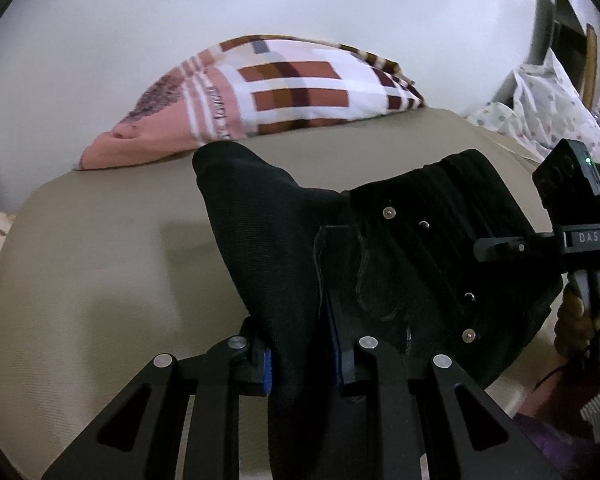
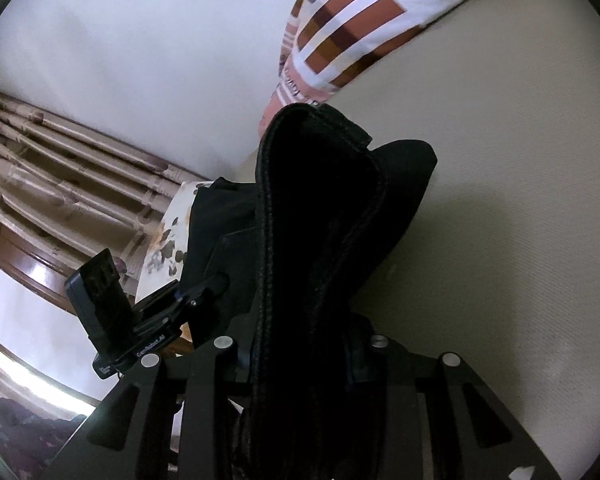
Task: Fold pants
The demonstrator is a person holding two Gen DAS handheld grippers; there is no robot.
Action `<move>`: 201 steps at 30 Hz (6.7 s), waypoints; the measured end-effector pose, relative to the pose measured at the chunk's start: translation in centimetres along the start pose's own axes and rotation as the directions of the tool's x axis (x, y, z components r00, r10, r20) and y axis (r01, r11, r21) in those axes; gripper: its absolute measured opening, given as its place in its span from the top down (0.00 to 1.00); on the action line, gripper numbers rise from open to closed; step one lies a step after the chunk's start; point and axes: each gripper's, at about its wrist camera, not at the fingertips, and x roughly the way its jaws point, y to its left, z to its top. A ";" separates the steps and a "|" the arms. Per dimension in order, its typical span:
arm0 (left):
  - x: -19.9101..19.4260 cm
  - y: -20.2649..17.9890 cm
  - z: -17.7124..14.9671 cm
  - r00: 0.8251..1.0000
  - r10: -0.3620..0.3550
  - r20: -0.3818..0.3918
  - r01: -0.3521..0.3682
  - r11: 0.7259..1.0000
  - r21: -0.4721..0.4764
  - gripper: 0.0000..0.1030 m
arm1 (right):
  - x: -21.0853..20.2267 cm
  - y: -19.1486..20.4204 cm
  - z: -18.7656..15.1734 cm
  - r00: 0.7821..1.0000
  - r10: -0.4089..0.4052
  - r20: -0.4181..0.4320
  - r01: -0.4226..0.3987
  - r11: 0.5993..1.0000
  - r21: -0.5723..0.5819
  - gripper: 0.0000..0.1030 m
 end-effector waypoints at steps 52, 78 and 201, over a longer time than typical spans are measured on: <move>3.5 21.2 6.3 0.964 0.246 0.104 -0.220 0.952 -0.213 0.79 | 14.5 5.8 4.9 0.992 0.115 -0.049 -0.117 0.992 -0.038 0.73; 7.7 23.3 5.8 0.966 0.251 0.065 -0.232 0.949 -0.214 0.79 | 13.6 4.7 5.4 0.996 0.088 -0.036 -0.087 0.996 0.007 0.73; -17.7 9.5 -0.8 0.726 0.578 0.373 -0.455 0.810 -0.371 0.00 | 1.7 25.7 -11.4 0.816 -0.327 0.477 0.521 0.773 -0.362 0.00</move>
